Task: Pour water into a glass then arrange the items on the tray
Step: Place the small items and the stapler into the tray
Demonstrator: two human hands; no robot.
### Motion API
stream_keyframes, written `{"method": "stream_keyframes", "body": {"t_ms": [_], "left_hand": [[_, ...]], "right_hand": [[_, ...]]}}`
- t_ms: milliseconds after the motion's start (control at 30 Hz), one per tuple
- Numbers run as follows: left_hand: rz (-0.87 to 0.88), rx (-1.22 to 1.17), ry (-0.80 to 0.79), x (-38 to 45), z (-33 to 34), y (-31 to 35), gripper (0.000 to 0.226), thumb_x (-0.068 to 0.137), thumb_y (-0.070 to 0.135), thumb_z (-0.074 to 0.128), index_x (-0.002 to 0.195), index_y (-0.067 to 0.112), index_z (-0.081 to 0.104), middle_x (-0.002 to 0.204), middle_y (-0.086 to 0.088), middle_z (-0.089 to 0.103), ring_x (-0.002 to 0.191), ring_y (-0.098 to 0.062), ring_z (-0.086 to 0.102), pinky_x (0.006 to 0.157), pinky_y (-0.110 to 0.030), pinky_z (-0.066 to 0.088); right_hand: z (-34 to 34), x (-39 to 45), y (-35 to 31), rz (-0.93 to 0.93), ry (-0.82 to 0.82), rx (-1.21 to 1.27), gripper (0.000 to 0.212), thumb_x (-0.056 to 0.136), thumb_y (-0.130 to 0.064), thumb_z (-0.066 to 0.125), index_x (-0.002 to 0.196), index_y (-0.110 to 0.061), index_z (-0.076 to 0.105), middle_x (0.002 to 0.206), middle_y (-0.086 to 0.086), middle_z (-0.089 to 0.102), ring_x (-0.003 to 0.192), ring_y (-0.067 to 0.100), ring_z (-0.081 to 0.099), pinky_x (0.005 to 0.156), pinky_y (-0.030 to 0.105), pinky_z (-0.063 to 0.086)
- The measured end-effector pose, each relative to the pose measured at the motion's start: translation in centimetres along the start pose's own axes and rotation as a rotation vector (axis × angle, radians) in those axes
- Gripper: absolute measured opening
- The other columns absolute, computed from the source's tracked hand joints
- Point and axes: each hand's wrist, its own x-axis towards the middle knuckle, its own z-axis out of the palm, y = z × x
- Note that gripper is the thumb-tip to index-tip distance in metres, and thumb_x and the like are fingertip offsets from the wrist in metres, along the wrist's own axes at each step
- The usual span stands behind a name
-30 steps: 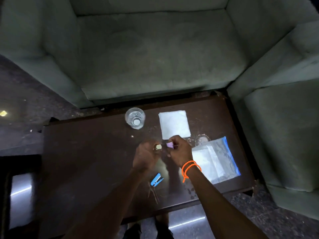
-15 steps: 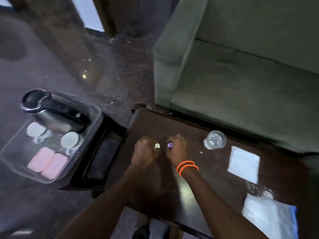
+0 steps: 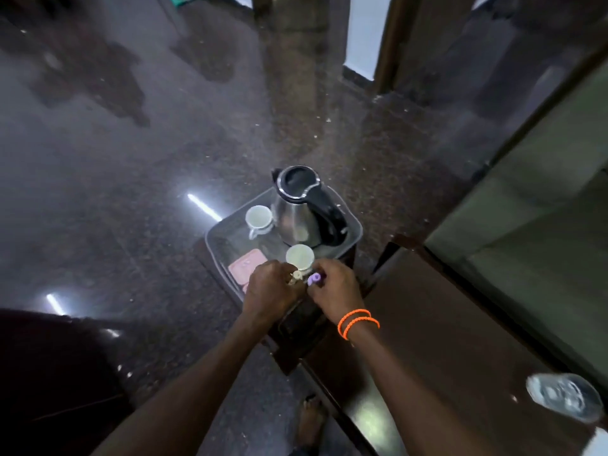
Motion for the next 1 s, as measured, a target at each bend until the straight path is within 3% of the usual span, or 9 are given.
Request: {"method": "stream_keyframes", "body": {"t_ms": [67, 167, 367, 500, 667, 833, 900, 1000], "left_hand": [[-0.053, 0.07, 0.013, 0.1, -1.9, -2.3, 0.04, 0.069, 0.053, 0.061, 0.081, 0.019, 0.077, 0.07, -0.007, 0.072, 0.071, -0.028, 0.068, 0.061, -0.036, 0.053], [-0.162, 0.151, -0.018, 0.1, -3.1, -5.4, 0.037, 0.069, 0.046, 0.066, 0.096, 0.025, 0.081, 0.088, -0.008, 0.078, 0.085, -0.031, 0.072, 0.072, -0.039, 0.059], [-0.124, 0.316, -0.005, -0.1, -1.7, -9.4, 0.031, 0.071, 0.039, 0.073, 0.099, 0.027, 0.082, 0.09, -0.005, 0.076, 0.096, -0.027, 0.063, 0.087, -0.039, 0.047], [-0.115, 0.339, 0.055, -0.1, -0.3, -9.9, 0.025, 0.07, 0.04, 0.072, 0.087, 0.025, 0.081, 0.08, -0.003, 0.074, 0.096, -0.026, 0.06, 0.089, -0.042, 0.039], [-0.106, 0.351, 0.055, -0.2, 0.1, -10.1, 0.041, 0.072, 0.053, 0.066, 0.1, 0.026, 0.08, 0.089, 0.0, 0.076, 0.101, -0.023, 0.059, 0.091, -0.044, 0.037], [0.011, 0.381, 0.215, -1.5, 0.7, -9.2, 0.054, 0.078, 0.057, 0.066, 0.123, 0.026, 0.067, 0.114, 0.002, 0.069, 0.11, -0.025, 0.056, 0.095, -0.045, 0.037], [0.101, 0.366, 0.295, -1.6, 1.4, -7.5, 0.05, 0.081, 0.052, 0.068, 0.125, 0.028, 0.064, 0.117, 0.005, 0.066, 0.115, -0.024, 0.055, 0.099, -0.045, 0.036], [0.221, 0.362, 0.279, -1.7, 3.2, -3.8, 0.049, 0.079, 0.047, 0.071, 0.124, 0.029, 0.063, 0.118, 0.007, 0.064, 0.118, -0.021, 0.054, 0.101, -0.043, 0.033]], "right_hand": [[2.2, 0.9, -1.9, -0.033, -0.057, -0.006, 0.015, 0.078, -0.009, 0.066, 0.093, -0.01, 0.065, 0.088, 0.013, 0.068, 0.082, 0.035, 0.063, 0.072, 0.043, 0.053], [5.1, 1.7, -3.7, -0.076, -0.124, -0.072, 0.015, 0.077, -0.007, 0.063, 0.089, -0.015, 0.057, 0.084, 0.012, 0.067, 0.081, 0.039, 0.059, 0.065, 0.045, 0.05], [8.9, 2.4, -3.8, -0.138, -0.192, -0.261, 0.033, 0.079, -0.009, 0.067, 0.11, -0.017, 0.057, 0.099, 0.009, 0.072, 0.091, 0.04, 0.062, 0.074, 0.042, 0.048], [9.8, 2.5, -3.2, -0.142, -0.166, -0.289, 0.029, 0.083, -0.01, 0.066, 0.11, -0.014, 0.057, 0.095, 0.015, 0.071, 0.088, 0.042, 0.063, 0.071, 0.044, 0.048], [9.4, 2.4, -2.7, -0.172, -0.17, -0.205, 0.033, 0.082, -0.012, 0.068, 0.113, -0.012, 0.057, 0.101, 0.014, 0.067, 0.094, 0.038, 0.06, 0.076, 0.048, 0.052], [7.0, 1.2, -1.2, -0.224, -0.051, -0.165, 0.031, 0.083, -0.022, 0.072, 0.11, -0.011, 0.062, 0.099, 0.013, 0.067, 0.095, 0.034, 0.059, 0.08, 0.045, 0.051], [5.5, 0.6, 0.1, -0.207, -0.014, -0.191, 0.033, 0.081, -0.019, 0.072, 0.112, -0.01, 0.064, 0.103, 0.014, 0.067, 0.097, 0.035, 0.059, 0.083, 0.046, 0.052], [2.6, -0.8, 3.0, -0.15, 0.02, -0.228, 0.034, 0.08, -0.017, 0.071, 0.112, -0.01, 0.064, 0.105, 0.013, 0.067, 0.1, 0.035, 0.058, 0.084, 0.047, 0.052]]}}
